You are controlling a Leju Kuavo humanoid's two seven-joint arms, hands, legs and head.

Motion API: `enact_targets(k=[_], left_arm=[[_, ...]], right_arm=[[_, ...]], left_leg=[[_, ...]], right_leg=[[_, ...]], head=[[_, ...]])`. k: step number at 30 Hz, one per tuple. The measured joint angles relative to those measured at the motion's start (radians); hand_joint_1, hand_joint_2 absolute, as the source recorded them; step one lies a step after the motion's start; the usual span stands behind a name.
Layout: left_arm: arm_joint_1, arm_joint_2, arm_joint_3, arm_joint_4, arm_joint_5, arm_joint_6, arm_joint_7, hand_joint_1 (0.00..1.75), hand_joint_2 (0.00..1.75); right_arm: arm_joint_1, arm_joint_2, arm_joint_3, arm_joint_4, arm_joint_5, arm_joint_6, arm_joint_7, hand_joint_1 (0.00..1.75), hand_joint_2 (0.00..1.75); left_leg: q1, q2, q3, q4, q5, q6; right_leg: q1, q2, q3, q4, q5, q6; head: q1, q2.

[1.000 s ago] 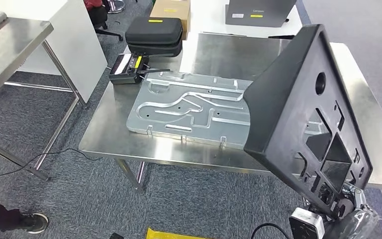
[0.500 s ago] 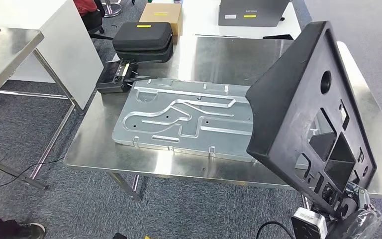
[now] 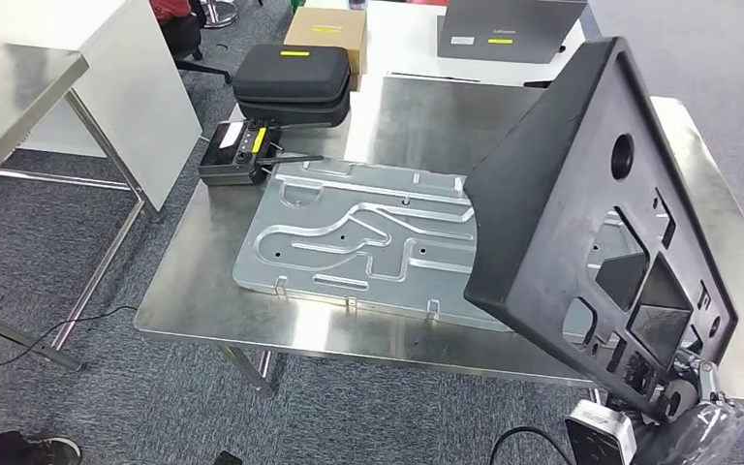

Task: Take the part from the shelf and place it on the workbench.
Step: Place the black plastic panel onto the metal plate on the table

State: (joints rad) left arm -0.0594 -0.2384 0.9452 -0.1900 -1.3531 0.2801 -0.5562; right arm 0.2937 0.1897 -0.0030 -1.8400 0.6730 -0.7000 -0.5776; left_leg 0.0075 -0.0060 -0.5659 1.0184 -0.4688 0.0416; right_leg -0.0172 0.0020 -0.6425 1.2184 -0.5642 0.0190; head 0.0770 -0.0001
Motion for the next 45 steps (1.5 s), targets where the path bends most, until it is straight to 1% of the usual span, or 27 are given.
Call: enact_targets(k=[2, 3, 5, 7, 9, 11, 12, 13, 14, 15, 16, 18, 19, 23, 25, 28, 29, 30, 31, 33, 35, 38, 40, 41, 43, 44, 45], left_arm=[[-0.001, 0.000, 0.000, 0.000, -0.002, -0.006, -0.001, 0.00, 1.75], [-0.001, 0.000, 0.000, 0.000, -0.002, -0.007, -0.002, 0.00, 1.75], [-0.001, 0.000, 0.000, 0.000, -0.002, -0.008, -0.003, 0.00, 1.75], [-0.001, 0.000, 0.000, 0.000, -0.002, -0.009, -0.003, 0.00, 1.75], [-0.002, 0.000, 0.000, 0.000, 0.000, -0.008, -0.003, 0.00, 0.87], [-0.002, 0.000, 0.000, 0.000, 0.003, -0.003, 0.002, 0.00, 0.00], [-0.001, 0.000, 0.000, 0.000, 0.003, 0.002, 0.008, 0.00, 0.00], [-0.001, 0.000, 0.000, 0.000, 0.001, 0.007, 0.015, 0.00, 0.00], [0.000, 0.000, 0.000, 0.000, -0.002, 0.012, 0.022, 0.00, 0.00], [0.000, 0.000, 0.000, 0.000, -0.006, 0.015, 0.028, 0.00, 0.00], [-0.001, 0.000, -0.001, 0.000, -0.011, 0.017, 0.033, 0.00, 0.00], [-0.004, 0.001, -0.004, 0.000, -0.017, 0.018, 0.038, 0.00, 0.00], [-0.005, 0.001, -0.008, 0.000, -0.021, 0.019, 0.040, 0.00, 0.00], [-0.005, 0.001, -0.020, 0.000, -0.031, 0.020, 0.044, 0.00, 0.00], [-0.008, 0.000, -0.025, 0.000, -0.037, 0.019, 0.047, 0.00, 0.00], [-0.014, 0.000, -0.032, 0.000, -0.044, 0.016, 0.053, 0.00, 0.00], [-0.014, 0.000, -0.035, 0.000, -0.047, 0.015, 0.056, 0.00, 0.00], [-0.014, 0.000, -0.038, 0.000, -0.050, 0.014, 0.059, 0.00, 0.00], [-0.014, 0.000, -0.041, 0.000, -0.053, 0.013, 0.062, 0.00, 0.00], [-0.017, -0.001, -0.047, 0.000, -0.058, 0.009, 0.065, 0.00, 0.00], [-0.022, -0.002, -0.052, 0.000, -0.063, 0.006, 0.069, 0.00, 0.00], [-0.026, -0.002, -0.063, 0.000, -0.073, 0.004, 0.078, 0.00, 0.00], [-0.030, -0.003, -0.071, 0.000, -0.078, 0.002, 0.081, 0.00, 0.00], [-0.032, -0.003, -0.073, 0.000, -0.079, 0.001, 0.082, 0.00, 0.00], [-0.033, -0.003, -0.075, 0.000, -0.081, -0.002, 0.083, 0.00, 0.00], [-0.033, -0.003, -0.077, 0.000, -0.083, -0.004, 0.084, 0.00, 0.00], [-0.033, -0.003, -0.079, 0.000, -0.085, -0.007, 0.085, 0.00, 0.00]], right_arm=[[-0.005, -0.002, 0.002, 0.001, 0.001, 0.000, 0.002, 1.75, 1.75], [-0.007, -0.003, 0.002, 0.001, 0.001, 0.000, 0.002, 1.71, 1.75], [-0.009, -0.004, 0.004, 0.002, 0.001, 0.000, 0.004, 1.64, 1.75], [-0.009, -0.004, 0.005, 0.002, 0.002, 0.000, 0.005, 1.61, 1.75], [-0.013, -0.004, 0.007, 0.003, 0.008, 0.000, 0.006, 1.63, 1.75], [-0.018, -0.005, 0.015, 0.005, 0.026, 0.000, 0.008, 1.64, 1.75], [-0.020, -0.005, 0.019, 0.007, 0.042, 0.000, 0.009, 1.64, 1.75], [-0.023, -0.005, 0.023, 0.009, 0.065, 0.000, 0.009, 1.65, 1.75], [-0.028, -0.005, 0.026, 0.010, 0.096, 0.000, 0.009, 1.65, 1.75], [-0.034, -0.005, 0.027, 0.011, 0.135, 0.000, 0.010, 1.65, 1.75], [-0.042, -0.005, 0.028, 0.011, 0.181, 0.000, 0.010, 1.66, 1.75], [-0.061, -0.005, 0.029, 0.011, 0.262, 0.000, 0.015, 1.66, 1.75], [-0.070, -0.005, 0.029, 0.011, 0.303, 0.000, 0.020, 1.66, 1.75], [-0.108, -0.008, 0.029, 0.015, 0.420, 0.000, 0.055, 1.65, 1.75], [-0.139, -0.014, 0.029, 0.020, 0.470, 0.000, 0.087, 1.65, 1.75], [-0.168, -0.031, 0.031, 0.033, 0.530, 0.000, 0.136, 1.66, 1.75], [-0.175, -0.039, 0.033, 0.039, 0.549, 0.000, 0.157, 1.66, 1.75], [-0.185, -0.047, 0.038, 0.047, 0.571, 0.000, 0.183, 1.66, 1.75], [-0.198, -0.057, 0.044, 0.055, 0.592, 0.000, 0.213, 1.67, 1.75], [-0.230, -0.082, 0.059, 0.075, 0.631, 0.000, 0.277, 1.67, 1.75], [-0.263, -0.106, 0.073, 0.102, 0.672, 0.000, 0.339, 1.66, 1.75], [-0.309, -0.145, 0.094, 0.157, 0.751, 0.000, 0.432, 1.69, 1.75], [-0.334, -0.165, 0.104, 0.191, 0.781, 0.000, 0.469, 1.70, 1.75], [-0.345, -0.171, 0.109, 0.205, 0.789, 0.000, 0.478, 1.70, 1.75], [-0.368, -0.184, 0.120, 0.240, 0.813, 0.002, 0.502, 1.70, 1.75], [-0.380, -0.192, 0.126, 0.262, 0.829, 0.006, 0.518, 1.70, 1.75], [-0.395, -0.199, 0.133, 0.289, 0.847, 0.013, 0.537, 1.70, 1.75]], left_leg=[[-0.002, -0.001, 0.004, 0.007, -0.008, -0.007], [-0.003, -0.002, 0.004, 0.009, -0.011, -0.011], [-0.007, -0.002, 0.002, 0.011, -0.012, -0.021], [-0.005, -0.002, 0.002, 0.013, -0.017, -0.031], [-0.003, -0.001, -0.020, 0.066, -0.052, -0.042], [0.000, 0.000, -0.078, 0.190, -0.111, -0.050], [0.001, 0.000, -0.108, 0.250, -0.131, -0.052], [0.002, 0.000, -0.128, 0.285, -0.134, -0.053], [0.002, 0.000, -0.129, 0.280, -0.117, -0.051], [0.002, 0.000, -0.113, 0.240, -0.084, -0.048], [0.001, 0.000, -0.084, 0.174, -0.043, -0.043], [-0.004, 0.000, -0.031, 0.056, 0.002, -0.032], [-0.007, 0.000, -0.019, 0.025, 0.008, -0.027], [-0.006, 0.001, -0.016, 0.003, 0.010, -0.016], [-0.001, 0.003, -0.012, -0.006, 0.015, -0.006], [-0.003, 0.005, -0.012, -0.006, 0.015, 0.003], [-0.004, 0.005, -0.012, -0.004, 0.014, 0.003], [-0.005, 0.004, -0.012, -0.002, 0.013, 0.004], [-0.005, 0.004, -0.012, 0.000, 0.012, 0.003], [-0.006, 0.003, -0.011, 0.004, 0.009, 0.000], [-0.009, 0.002, -0.013, 0.007, 0.008, -0.006], [-0.011, 0.002, -0.016, 0.005, 0.010, -0.019], [-0.010, 0.002, -0.026, 0.030, -0.010, -0.029], [-0.008, 0.002, -0.044, 0.071, -0.036, -0.034], [-0.003, 0.002, -0.102, 0.198, -0.098, -0.042], [-0.001, 0.002, -0.130, 0.256, -0.117, -0.045], [0.000, 0.002, -0.145, 0.285, -0.117, -0.047]], right_leg=[[0.001, 0.000, 0.050, -0.120, 0.059, -0.005], [0.002, 0.001, 0.063, -0.153, 0.068, -0.008], [0.006, 0.003, 0.066, -0.167, 0.067, -0.015], [0.003, 0.004, 0.069, -0.172, 0.070, -0.025], [-0.001, 0.001, 0.074, -0.179, 0.072, -0.037], [-0.001, -0.001, 0.076, -0.180, 0.071, -0.043], [0.000, -0.002, 0.076, -0.180, 0.071, -0.044], [0.001, -0.002, 0.077, -0.180, 0.070, -0.045], [0.002, -0.001, 0.079, -0.179, 0.069, -0.046], [0.002, 0.000, 0.082, -0.179, 0.068, -0.046], [0.003, 0.001, 0.085, -0.179, 0.066, -0.045], [0.006, 0.002, 0.088, -0.180, 0.064, -0.040], [0.007, 0.002, 0.086, -0.179, 0.063, -0.036], [0.007, -0.001, 0.081, -0.178, 0.062, -0.016], [0.006, -0.001, 0.061, -0.128, 0.030, -0.007], [0.004, -0.002, -0.027, 0.049, -0.049, -0.001], [0.004, -0.002, -0.047, 0.085, -0.054, 0.000], [0.004, -0.002, -0.052, 0.087, -0.039, 0.000], [0.004, -0.002, -0.036, 0.048, -0.007, -0.001], [0.005, -0.002, 0.026, -0.088, 0.060, -0.009], [0.010, -0.001, 0.061, -0.169, 0.084, -0.016], [0.011, 0.001, 0.061, -0.180, 0.086, -0.025], [0.005, -0.001, 0.063, -0.186, 0.091, -0.035], [0.002, -0.002, 0.064, -0.189, 0.093, -0.040], [0.002, -0.004, 0.063, -0.189, 0.094, -0.044], [0.002, -0.004, 0.063, -0.189, 0.094, -0.044], [0.002, -0.003, 0.063, -0.189, 0.093, -0.044]], head=[[0.000, 0.000], [0.000, 0.000], [0.000, 0.000], [-0.001, 0.000], [-0.001, 0.000], [-0.002, 0.000], [-0.002, 0.000], [-0.002, 0.000], [-0.002, 0.000], [-0.002, 0.000], [-0.002, 0.000], [-0.001, 0.000], [-0.001, 0.000], [-0.002, 0.000], [-0.001, 0.000], [0.000, 0.000], [0.000, 0.000], [0.000, 0.000], [0.000, 0.000], [0.000, 0.000], [-0.001, 0.000], [-0.001, 0.000], [-0.001, 0.000], [-0.002, 0.000], [-0.003, 0.000], [-0.003, 0.000], [-0.003, 0.000]])
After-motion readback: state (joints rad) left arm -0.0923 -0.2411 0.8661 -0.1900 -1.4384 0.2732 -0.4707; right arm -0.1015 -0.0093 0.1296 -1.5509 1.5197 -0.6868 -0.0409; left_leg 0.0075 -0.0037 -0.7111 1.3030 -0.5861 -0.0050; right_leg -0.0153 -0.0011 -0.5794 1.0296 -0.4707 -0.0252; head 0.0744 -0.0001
